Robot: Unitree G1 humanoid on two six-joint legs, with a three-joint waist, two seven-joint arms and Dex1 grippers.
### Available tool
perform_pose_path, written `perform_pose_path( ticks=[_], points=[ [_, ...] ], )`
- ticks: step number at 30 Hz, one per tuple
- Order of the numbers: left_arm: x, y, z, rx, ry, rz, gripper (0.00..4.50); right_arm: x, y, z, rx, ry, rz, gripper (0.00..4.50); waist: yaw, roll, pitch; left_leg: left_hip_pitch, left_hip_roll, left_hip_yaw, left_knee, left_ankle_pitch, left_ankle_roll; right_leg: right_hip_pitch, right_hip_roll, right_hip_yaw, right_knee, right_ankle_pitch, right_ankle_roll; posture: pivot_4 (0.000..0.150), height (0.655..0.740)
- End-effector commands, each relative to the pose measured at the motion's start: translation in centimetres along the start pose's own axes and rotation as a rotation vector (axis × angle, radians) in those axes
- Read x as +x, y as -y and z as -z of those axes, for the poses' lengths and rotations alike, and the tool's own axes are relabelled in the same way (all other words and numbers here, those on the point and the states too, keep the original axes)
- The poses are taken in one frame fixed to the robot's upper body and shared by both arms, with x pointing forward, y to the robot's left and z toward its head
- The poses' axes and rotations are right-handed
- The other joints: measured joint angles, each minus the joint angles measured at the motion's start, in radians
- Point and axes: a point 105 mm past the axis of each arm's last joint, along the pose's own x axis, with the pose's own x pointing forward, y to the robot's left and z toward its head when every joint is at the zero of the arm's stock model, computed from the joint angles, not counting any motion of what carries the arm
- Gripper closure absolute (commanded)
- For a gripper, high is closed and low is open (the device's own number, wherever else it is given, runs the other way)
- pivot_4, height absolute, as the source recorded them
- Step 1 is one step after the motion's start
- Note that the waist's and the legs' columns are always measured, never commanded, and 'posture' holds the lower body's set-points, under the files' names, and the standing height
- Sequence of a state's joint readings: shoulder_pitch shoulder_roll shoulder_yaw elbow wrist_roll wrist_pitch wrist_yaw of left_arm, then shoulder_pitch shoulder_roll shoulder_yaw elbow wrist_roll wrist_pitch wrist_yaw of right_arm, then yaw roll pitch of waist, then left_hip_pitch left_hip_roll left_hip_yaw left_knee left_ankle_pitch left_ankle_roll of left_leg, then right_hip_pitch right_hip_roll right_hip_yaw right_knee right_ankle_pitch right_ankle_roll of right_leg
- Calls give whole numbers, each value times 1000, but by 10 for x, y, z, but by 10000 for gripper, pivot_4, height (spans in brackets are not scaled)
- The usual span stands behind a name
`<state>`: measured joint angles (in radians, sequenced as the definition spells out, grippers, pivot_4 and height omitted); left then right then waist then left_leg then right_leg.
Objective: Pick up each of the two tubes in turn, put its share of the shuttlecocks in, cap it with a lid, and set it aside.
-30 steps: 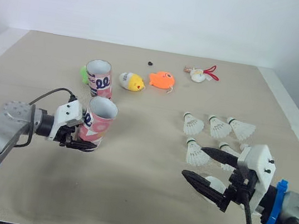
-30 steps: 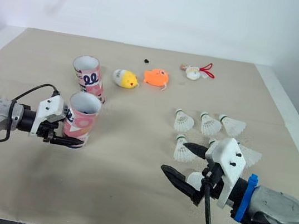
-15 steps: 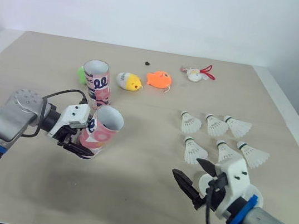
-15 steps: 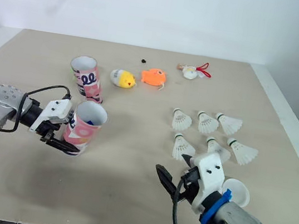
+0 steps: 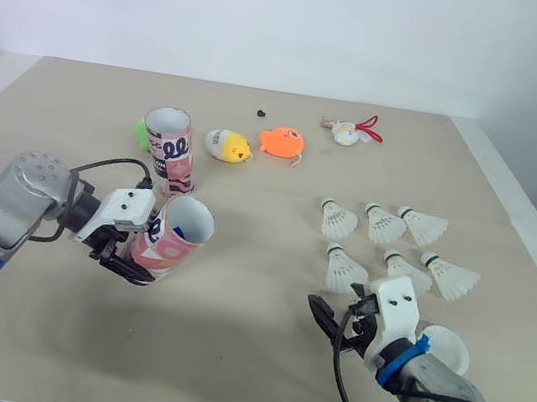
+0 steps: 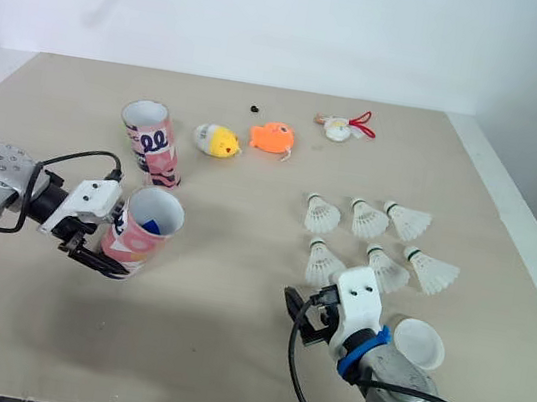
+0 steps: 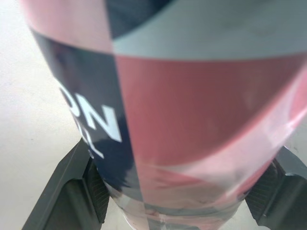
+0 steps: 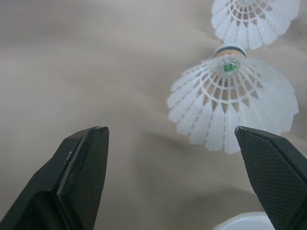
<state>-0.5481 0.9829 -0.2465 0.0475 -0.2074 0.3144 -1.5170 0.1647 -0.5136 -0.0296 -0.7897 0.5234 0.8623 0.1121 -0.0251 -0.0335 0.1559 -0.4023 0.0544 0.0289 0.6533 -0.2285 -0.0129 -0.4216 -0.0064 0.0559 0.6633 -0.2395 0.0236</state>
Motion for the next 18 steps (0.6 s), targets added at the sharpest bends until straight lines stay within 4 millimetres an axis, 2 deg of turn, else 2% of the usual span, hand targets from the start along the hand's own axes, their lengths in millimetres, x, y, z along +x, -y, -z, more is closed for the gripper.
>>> perform_pose_path(
  ticks=[1, 11, 18],
  points=[
    [0, -1, 13, -16, -57, -42, 12118, 3, -3, -7, -15, 37, -12, 0, 0, 0, 0, 0, 0, 0, 0, 0, 0, 0, 0, 0, 1, 0, 0, 1500, 7400],
    [10, 1, 9, -8, -32, -49, 12118, 19, -8, -21, -6, 77, -44, 0, 2, 4, -2, 2, 0, 0, 1, 2, 2, 0, 2, 4, 3, 1, -1, 1500, 7400],
    [13, 4, 7, -19, -19, -46, 12118, 26, -11, -20, -8, 78, -54, 0, 4, 4, -2, 0, -3, 0, 0, 2, 2, 0, 2, 6, 2, -1, 0, 1500, 7400]
  ],
)
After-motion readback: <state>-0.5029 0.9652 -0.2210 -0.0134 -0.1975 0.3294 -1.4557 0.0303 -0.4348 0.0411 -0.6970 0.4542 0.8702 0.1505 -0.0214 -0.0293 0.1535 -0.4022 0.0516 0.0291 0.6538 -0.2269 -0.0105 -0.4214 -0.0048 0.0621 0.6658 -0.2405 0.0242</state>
